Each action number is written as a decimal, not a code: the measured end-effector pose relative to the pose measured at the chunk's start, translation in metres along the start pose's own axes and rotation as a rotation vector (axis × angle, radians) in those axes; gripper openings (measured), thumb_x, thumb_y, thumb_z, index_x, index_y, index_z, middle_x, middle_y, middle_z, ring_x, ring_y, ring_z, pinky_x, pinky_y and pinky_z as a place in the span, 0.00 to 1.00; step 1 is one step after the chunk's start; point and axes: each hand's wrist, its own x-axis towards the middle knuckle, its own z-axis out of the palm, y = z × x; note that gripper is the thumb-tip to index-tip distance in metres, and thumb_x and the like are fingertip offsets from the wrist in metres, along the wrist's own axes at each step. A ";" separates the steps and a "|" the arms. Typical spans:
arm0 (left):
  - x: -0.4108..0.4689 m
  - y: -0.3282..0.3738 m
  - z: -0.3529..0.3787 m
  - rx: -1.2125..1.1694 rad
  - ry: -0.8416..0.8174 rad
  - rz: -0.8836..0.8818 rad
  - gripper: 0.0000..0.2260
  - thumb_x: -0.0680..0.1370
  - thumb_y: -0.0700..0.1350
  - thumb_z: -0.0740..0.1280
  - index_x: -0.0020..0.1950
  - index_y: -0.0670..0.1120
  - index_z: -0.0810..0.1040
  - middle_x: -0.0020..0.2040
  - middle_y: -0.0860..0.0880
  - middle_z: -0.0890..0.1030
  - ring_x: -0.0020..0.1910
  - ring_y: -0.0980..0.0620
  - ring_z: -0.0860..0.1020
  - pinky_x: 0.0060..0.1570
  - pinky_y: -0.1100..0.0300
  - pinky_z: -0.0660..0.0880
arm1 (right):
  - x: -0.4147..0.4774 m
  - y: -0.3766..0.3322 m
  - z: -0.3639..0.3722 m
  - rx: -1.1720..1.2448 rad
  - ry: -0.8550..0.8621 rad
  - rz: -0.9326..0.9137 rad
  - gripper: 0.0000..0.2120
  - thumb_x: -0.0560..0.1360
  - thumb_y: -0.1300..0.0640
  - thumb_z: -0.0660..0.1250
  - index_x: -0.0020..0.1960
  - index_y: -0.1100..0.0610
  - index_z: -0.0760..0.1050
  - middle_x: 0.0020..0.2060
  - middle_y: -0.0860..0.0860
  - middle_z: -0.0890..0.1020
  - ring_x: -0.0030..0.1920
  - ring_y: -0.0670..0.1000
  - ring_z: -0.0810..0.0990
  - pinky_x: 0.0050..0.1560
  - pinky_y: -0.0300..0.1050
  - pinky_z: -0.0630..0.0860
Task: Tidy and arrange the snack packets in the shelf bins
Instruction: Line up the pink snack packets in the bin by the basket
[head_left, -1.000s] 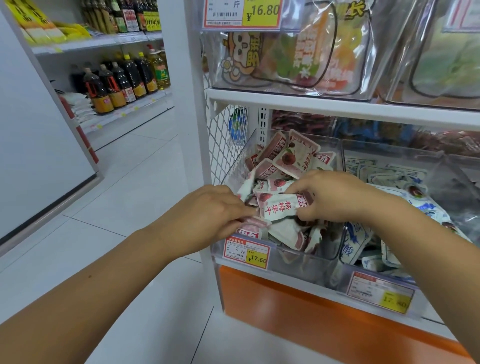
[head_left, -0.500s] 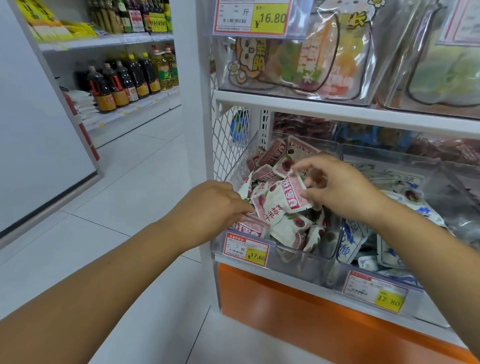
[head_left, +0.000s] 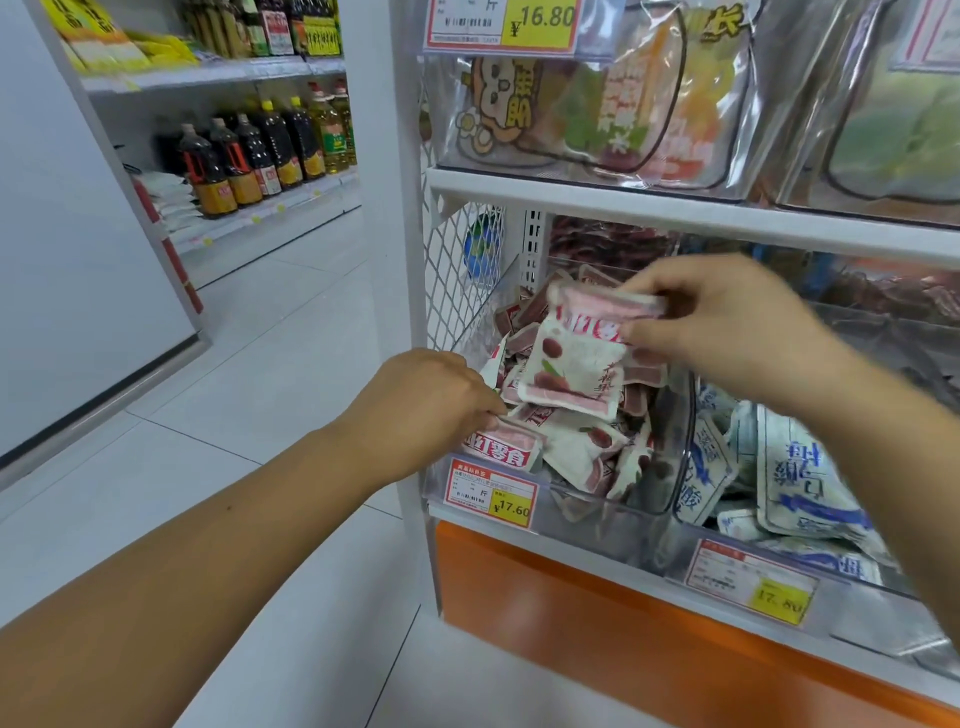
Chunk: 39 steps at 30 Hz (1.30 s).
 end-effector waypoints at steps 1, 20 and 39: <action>0.000 0.001 -0.001 0.001 -0.004 -0.018 0.08 0.76 0.51 0.69 0.51 0.53 0.85 0.44 0.52 0.85 0.42 0.48 0.82 0.39 0.57 0.77 | -0.004 -0.003 -0.010 0.026 -0.011 -0.012 0.09 0.72 0.61 0.73 0.43 0.47 0.82 0.35 0.44 0.84 0.35 0.41 0.83 0.42 0.39 0.80; 0.014 -0.007 -0.026 -0.034 -0.343 -0.098 0.13 0.79 0.47 0.65 0.63 0.53 0.79 0.56 0.51 0.82 0.53 0.50 0.78 0.51 0.53 0.75 | -0.014 0.012 0.097 -0.165 -0.487 -0.064 0.12 0.81 0.57 0.61 0.59 0.50 0.80 0.29 0.41 0.72 0.24 0.36 0.72 0.25 0.28 0.65; 0.009 0.024 -0.007 -0.280 -0.346 -0.049 0.23 0.77 0.61 0.62 0.71 0.58 0.70 0.73 0.56 0.66 0.70 0.56 0.64 0.68 0.57 0.63 | 0.035 0.036 0.051 -0.996 -0.975 -0.100 0.15 0.70 0.47 0.73 0.57 0.41 0.79 0.51 0.40 0.80 0.53 0.46 0.74 0.56 0.45 0.74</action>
